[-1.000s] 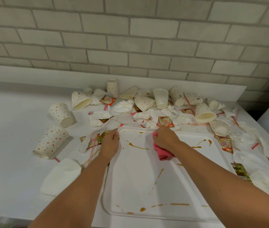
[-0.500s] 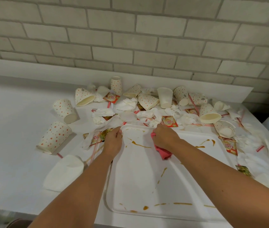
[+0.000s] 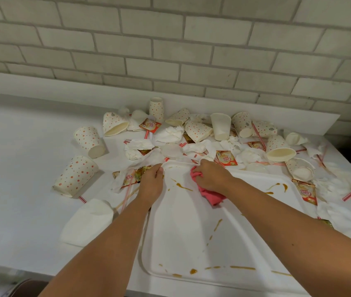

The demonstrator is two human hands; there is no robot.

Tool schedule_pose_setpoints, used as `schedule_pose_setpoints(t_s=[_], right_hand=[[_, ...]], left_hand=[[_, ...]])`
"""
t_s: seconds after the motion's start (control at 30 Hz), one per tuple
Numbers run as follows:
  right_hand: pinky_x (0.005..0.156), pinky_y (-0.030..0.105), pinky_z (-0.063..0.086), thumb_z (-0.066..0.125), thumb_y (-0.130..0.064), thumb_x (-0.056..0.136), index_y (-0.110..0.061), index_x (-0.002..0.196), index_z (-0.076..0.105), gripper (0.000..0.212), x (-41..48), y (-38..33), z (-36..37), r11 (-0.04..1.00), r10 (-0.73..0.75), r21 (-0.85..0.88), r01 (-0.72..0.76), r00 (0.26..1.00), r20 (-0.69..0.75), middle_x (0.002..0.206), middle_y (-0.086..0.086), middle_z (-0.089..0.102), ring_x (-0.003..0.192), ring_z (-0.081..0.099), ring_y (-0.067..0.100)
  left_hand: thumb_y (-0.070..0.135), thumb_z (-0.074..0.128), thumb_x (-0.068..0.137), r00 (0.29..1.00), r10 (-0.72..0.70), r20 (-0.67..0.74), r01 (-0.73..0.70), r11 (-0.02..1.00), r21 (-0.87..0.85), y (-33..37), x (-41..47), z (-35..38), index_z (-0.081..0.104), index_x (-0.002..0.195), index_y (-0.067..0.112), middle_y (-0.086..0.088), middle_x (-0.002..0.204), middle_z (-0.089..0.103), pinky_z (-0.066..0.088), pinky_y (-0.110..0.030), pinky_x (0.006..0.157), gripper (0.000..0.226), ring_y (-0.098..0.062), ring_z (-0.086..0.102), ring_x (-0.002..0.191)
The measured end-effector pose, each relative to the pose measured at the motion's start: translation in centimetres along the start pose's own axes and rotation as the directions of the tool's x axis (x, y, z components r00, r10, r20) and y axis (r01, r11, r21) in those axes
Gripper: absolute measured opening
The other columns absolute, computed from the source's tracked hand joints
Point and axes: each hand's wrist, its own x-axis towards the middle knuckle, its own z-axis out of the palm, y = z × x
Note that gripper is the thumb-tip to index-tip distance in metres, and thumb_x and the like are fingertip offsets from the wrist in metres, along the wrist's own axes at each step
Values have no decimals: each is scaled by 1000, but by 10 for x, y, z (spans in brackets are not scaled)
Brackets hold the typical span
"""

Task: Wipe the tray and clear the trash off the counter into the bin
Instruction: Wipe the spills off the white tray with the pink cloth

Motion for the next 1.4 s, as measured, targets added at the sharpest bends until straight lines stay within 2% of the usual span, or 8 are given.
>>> schedule_pose_setpoints(t_s=[0.13,0.27,0.37,0.57,0.9,1.13,1.3,1.4], right_hand=[[81,33,42,44,-19,94,-8,122,56,32,8,-19,3,997,54,-57,-56,998,-27,108,8,49,111,54,28],[87,37,44,49,-15,92,-11,126,55,35,15,-43,4,998,-9,-67,9,1000,5,125,8,45,113,52,29],[76,35,42,50,-14,92,-16,126,53,34,14,-56,6,987,-106,-121,108,994,25,118,7,44,108,53,29],[75,29,39,47,-18,95,-25,132,54,38,3,-40,-7,970,-237,-2,243,951,199,104,-4,42,100,52,19],[78,36,44,48,-16,94,-30,135,49,43,13,-51,6,979,-173,-99,176,984,32,114,7,46,108,51,28],[81,33,40,47,-10,94,-33,126,60,41,-16,-38,-7,931,-351,-6,365,898,264,103,-5,37,91,42,12],[87,30,45,51,-13,93,-30,127,60,39,-8,-5,-14,980,-191,-13,198,958,215,85,-19,35,100,50,15],[90,35,47,47,-22,97,-27,135,52,39,1,-11,-9,987,-136,-70,146,982,133,104,-6,46,112,52,26]], left_hand=[[15,33,101,1000,6,-14,-6,1000,-7,-1,0,0,60,120,1,-12,112,65,37,-21,87,35,-22,57,103],[16,34,101,1000,16,-20,-16,1000,-18,2,-2,-1,64,95,4,-6,86,61,35,-20,72,33,-14,51,80],[17,33,101,998,27,-55,-27,1000,-1,4,-3,-1,48,66,14,4,62,47,32,-21,59,38,-7,41,60],[16,32,102,996,16,-85,-18,1000,-24,4,-2,-2,43,63,14,5,60,44,32,-10,49,40,-7,40,57],[21,32,102,998,4,-70,-7,999,-47,5,-4,-2,43,63,13,3,61,43,32,-18,54,41,-8,39,57],[24,32,102,996,-5,-89,2,1000,-31,6,-4,-1,34,58,17,3,57,36,28,-17,48,45,-9,34,54],[24,31,102,997,5,-75,-5,1000,-3,6,-4,-2,40,60,16,4,59,42,30,-24,54,44,-7,39,57],[24,30,102,997,17,-76,-15,1000,22,5,-4,-1,36,57,17,4,58,39,28,-18,51,45,-7,36,55]])
